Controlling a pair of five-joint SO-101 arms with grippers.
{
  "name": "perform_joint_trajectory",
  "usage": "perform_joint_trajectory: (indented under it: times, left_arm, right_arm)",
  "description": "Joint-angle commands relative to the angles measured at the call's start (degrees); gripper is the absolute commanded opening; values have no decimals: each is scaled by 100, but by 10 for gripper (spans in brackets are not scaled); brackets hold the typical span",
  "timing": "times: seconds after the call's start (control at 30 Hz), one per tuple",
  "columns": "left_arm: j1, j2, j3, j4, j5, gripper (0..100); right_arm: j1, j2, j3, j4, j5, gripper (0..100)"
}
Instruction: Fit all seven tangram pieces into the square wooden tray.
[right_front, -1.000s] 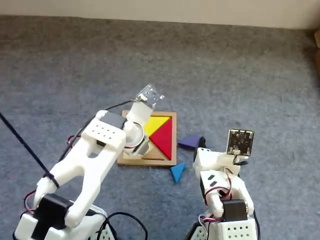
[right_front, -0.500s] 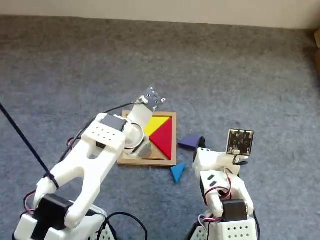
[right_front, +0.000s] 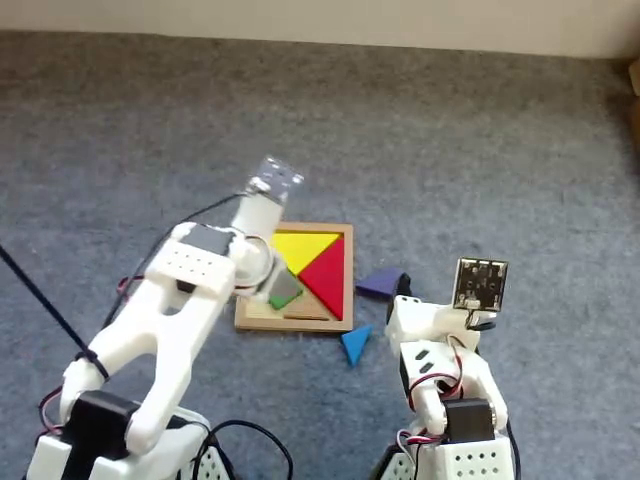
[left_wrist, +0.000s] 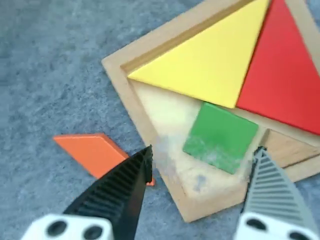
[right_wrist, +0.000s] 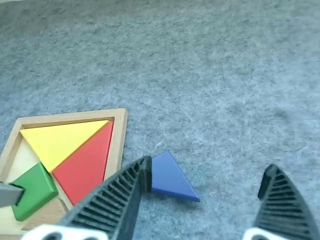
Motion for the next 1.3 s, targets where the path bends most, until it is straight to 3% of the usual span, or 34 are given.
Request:
perform_joint_trajectory:
  times: [0.0, 0.2, 0.4, 0.67, 1.27]
  left_arm:
    - [-514, -145, -31, -123, 123, 305]
    - [-690, -127, 462, -914, 97, 305]
    - [-585, 224, 400, -1002, 97, 305]
    - [-488, 1402, -778, -246, 88, 305]
    - [145, 1446, -787, 97, -149, 305]
  right_arm:
    - [48, -31, 180, -171, 79, 332]
    - [48, -31, 180, -171, 79, 332]
    - [48, -31, 189, -171, 70, 332]
    - [48, -31, 198, -171, 62, 332]
    - [48, -31, 180, -171, 79, 332]
